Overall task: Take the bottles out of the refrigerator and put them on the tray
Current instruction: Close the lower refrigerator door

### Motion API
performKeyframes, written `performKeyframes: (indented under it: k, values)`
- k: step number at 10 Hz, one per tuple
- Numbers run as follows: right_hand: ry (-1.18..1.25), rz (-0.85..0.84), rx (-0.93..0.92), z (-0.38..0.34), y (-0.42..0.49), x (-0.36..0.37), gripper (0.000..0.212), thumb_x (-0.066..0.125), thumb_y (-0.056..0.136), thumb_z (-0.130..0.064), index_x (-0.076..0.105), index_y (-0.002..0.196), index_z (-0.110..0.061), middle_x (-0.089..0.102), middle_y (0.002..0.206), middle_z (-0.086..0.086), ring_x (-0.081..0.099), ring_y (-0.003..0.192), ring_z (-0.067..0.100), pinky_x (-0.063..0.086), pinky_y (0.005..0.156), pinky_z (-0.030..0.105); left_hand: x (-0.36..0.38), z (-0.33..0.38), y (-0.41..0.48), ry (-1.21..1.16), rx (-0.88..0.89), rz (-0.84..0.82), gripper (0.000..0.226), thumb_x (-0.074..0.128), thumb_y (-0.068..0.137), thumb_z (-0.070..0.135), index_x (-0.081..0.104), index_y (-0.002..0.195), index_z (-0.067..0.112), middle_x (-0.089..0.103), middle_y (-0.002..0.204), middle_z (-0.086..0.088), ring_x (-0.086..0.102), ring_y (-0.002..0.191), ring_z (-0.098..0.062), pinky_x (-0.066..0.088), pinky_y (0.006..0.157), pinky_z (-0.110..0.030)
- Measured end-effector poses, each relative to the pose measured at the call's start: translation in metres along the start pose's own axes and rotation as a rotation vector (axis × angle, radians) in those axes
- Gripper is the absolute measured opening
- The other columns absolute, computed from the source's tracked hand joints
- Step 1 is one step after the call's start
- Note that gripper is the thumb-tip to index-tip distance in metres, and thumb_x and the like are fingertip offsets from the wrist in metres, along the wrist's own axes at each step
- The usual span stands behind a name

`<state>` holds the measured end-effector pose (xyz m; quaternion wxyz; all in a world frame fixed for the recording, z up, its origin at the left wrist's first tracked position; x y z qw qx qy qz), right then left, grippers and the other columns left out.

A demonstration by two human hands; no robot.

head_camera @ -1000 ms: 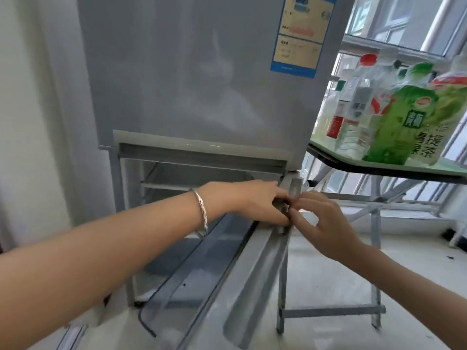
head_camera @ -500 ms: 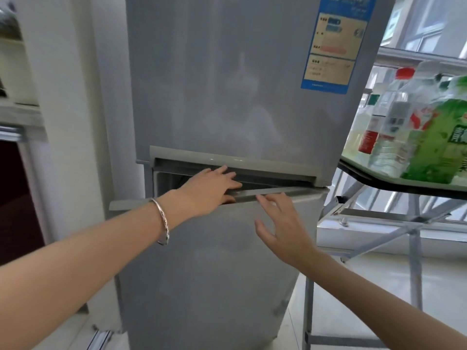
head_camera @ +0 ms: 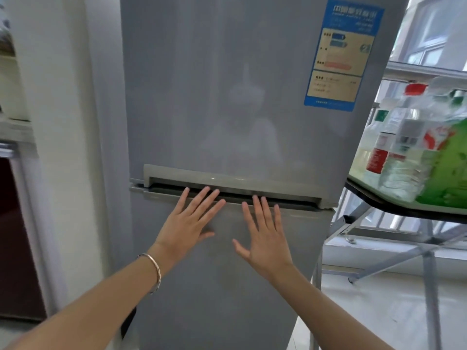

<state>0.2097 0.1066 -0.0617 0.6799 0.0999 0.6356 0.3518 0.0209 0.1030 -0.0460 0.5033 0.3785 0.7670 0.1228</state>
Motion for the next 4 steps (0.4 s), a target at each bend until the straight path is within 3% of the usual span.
performKeyframes:
  k: [2,4]
  values:
    - [-0.056,-0.007,0.008,-0.002,0.002,0.003,0.094,0.044,0.083,-0.064,0.01,0.156,-0.016,0.007,0.163,0.016,0.006,0.151,0.032,0.009,0.118,0.052,0.006,0.001,0.003,0.031,-0.028,-0.039,0.099,0.056,0.083,0.062,0.0,0.154,0.02,0.007,0.162,-0.009,0.01,0.15,-0.03,0.017,0.118,-0.059]
    - [0.016,-0.082,-0.049,-0.003,-0.003,-0.012,0.092,0.041,0.089,-0.058,-0.011,0.155,-0.022,-0.013,0.163,0.01,-0.015,0.15,0.027,-0.007,0.122,0.049,-0.013,0.008,-0.003,-0.091,-0.044,-0.148,0.101,0.054,0.087,0.054,-0.016,0.153,0.024,-0.005,0.164,-0.006,-0.006,0.151,-0.029,0.005,0.12,-0.055]
Point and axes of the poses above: each hand's wrist, its own y-axis towards the middle knuckle, its own x-axis out of the palm, z = x × y, the point moved 5 cm from there along y, towards the middle knuckle
